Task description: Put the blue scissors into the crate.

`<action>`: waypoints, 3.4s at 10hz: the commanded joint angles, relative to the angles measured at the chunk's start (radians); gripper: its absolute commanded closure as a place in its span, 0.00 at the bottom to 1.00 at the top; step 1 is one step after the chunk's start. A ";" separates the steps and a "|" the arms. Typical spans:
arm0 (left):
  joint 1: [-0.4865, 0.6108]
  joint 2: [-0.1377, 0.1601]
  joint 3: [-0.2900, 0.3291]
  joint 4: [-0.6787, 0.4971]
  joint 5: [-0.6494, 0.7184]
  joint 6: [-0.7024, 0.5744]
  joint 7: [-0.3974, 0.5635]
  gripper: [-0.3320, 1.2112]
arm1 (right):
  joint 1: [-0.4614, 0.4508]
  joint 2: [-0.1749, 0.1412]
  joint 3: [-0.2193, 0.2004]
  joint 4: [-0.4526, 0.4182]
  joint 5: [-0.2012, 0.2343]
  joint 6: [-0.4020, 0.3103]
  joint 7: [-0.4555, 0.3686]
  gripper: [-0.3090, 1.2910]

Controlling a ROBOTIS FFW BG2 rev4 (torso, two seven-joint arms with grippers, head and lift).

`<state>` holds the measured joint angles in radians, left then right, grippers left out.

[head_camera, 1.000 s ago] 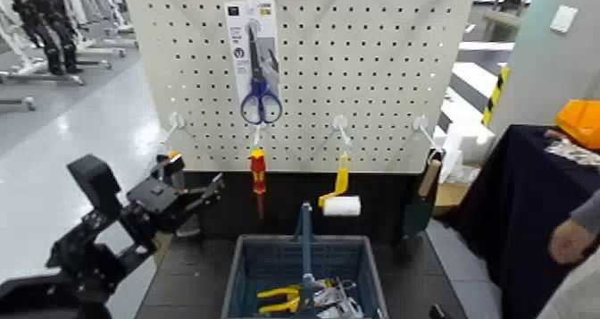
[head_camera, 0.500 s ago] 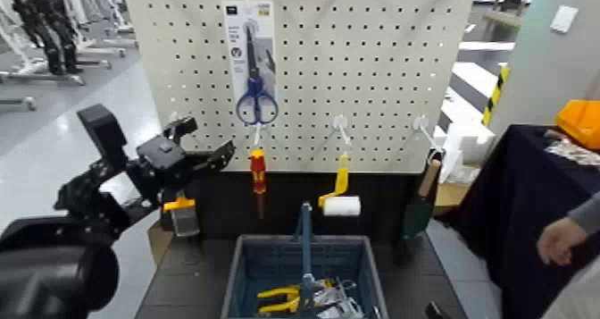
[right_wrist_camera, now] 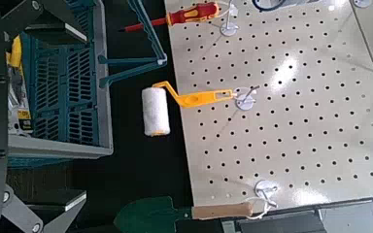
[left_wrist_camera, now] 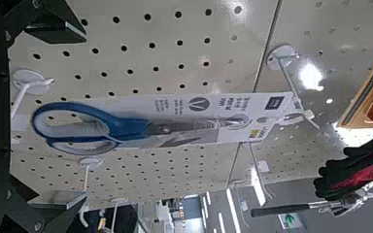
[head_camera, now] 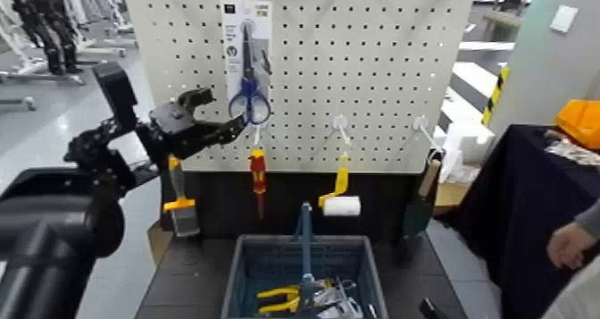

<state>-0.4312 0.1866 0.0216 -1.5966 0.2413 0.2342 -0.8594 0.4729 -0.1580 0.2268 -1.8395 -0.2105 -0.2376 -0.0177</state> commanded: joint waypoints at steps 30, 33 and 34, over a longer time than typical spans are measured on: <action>-0.331 0.040 -0.146 0.256 0.021 0.042 -0.188 0.96 | -0.033 -0.002 0.013 0.017 -0.015 0.021 0.038 0.30; -0.353 0.039 -0.147 0.242 0.023 0.034 -0.184 0.96 | -0.036 0.000 0.013 0.017 -0.017 0.026 0.042 0.30; -0.357 0.039 -0.152 0.230 0.024 0.034 -0.184 0.96 | -0.036 0.000 0.013 0.017 -0.017 0.026 0.042 0.30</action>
<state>-0.7849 0.2255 -0.1275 -1.3608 0.2648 0.2684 -1.0421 0.4372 -0.1592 0.2396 -1.8224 -0.2270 -0.2117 0.0246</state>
